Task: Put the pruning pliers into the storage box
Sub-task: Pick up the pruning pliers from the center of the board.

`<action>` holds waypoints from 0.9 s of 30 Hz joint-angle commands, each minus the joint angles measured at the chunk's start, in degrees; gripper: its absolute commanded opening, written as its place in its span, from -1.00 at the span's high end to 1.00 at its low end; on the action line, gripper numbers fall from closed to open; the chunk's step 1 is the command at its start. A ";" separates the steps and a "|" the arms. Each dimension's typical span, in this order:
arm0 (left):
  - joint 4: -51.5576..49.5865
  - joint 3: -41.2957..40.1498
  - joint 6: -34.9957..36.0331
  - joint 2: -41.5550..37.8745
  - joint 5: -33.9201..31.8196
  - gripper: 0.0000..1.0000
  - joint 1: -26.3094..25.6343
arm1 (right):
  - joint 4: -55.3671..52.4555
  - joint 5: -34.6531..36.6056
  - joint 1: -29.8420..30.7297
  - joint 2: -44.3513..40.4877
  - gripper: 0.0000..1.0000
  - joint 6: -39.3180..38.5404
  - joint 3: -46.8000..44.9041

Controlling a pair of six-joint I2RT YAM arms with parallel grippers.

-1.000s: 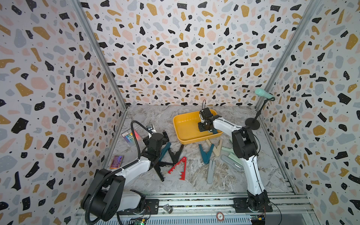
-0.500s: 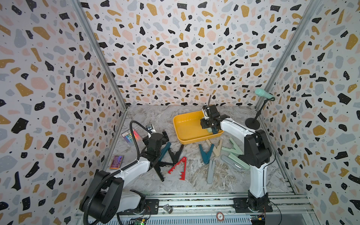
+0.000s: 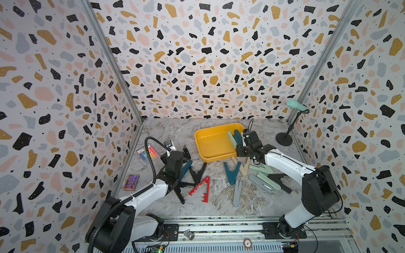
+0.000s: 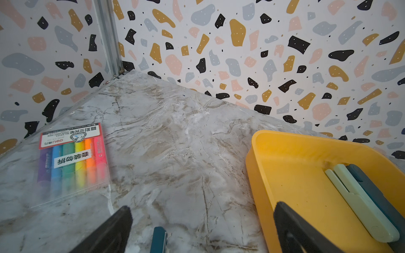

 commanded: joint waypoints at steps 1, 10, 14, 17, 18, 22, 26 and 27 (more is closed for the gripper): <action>1.96 0.39 1.10 -0.04 -2.30 -0.99 -0.70 | -3.98 3.41 5.28 -5.34 -0.33 10.49 -4.17; 3.82 1.97 3.30 2.67 -3.19 -0.99 -0.78 | -14.87 5.29 20.43 -15.18 -0.42 31.40 -15.34; 5.36 2.75 4.30 3.73 -3.04 -0.99 -0.78 | -18.08 5.39 27.55 -16.11 -0.44 38.98 -17.58; 6.00 3.41 4.57 4.63 -2.33 -0.99 -0.78 | -18.24 4.52 31.29 -13.91 -0.44 43.06 -18.74; 6.20 3.37 4.58 4.92 -2.01 -0.99 -0.79 | -18.24 4.25 32.25 -12.94 -0.43 44.08 -18.91; 6.91 2.92 4.72 5.10 -1.43 -0.99 -0.78 | -16.89 4.64 33.72 -10.64 -0.42 46.52 -20.22; 6.69 2.54 5.15 4.41 -1.50 -0.99 -0.78 | -13.62 4.77 32.28 -9.97 -0.40 45.64 -22.14; 6.57 2.28 5.19 4.10 -1.60 -0.99 -0.78 | -13.58 4.95 31.42 -9.67 -0.39 45.21 -22.26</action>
